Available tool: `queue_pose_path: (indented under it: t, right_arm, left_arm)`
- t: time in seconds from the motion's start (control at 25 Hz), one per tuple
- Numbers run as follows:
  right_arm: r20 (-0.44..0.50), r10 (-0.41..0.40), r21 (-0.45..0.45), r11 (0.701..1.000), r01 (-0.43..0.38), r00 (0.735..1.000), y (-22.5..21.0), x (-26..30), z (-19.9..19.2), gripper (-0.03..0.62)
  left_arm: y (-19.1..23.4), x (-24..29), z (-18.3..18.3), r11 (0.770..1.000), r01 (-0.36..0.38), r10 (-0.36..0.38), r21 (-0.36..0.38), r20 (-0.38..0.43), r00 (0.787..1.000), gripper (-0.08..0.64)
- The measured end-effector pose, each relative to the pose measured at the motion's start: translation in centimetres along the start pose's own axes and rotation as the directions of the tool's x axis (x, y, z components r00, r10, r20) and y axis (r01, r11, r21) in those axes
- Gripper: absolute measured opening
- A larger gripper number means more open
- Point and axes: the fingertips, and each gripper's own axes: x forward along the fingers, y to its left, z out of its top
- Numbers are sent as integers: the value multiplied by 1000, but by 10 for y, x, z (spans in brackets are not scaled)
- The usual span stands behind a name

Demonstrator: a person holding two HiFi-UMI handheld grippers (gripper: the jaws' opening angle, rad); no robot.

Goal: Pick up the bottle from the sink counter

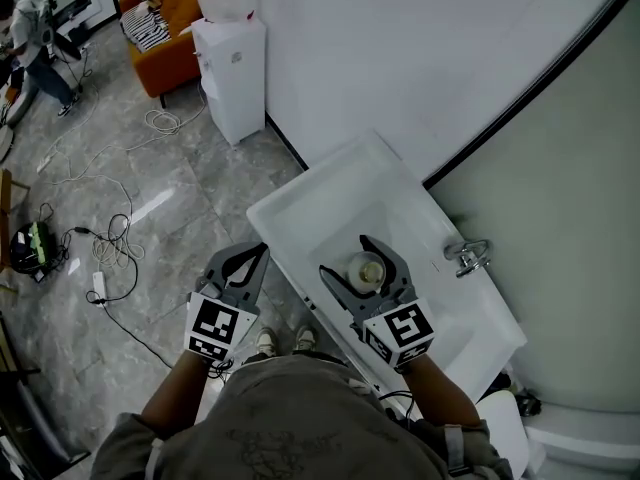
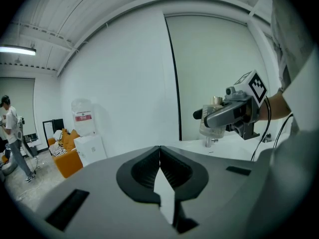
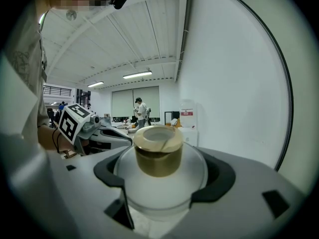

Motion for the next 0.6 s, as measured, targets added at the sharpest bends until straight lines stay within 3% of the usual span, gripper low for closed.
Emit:
queue_pose_path:
  t: [0.6]
  right_arm:
    - [-42, -10, 25, 1000, 11, 999, 6, -12, -22, 331]
  left_arm:
    - [-14, -5, -1, 1000, 9, -8, 24, -24, 1000, 17]
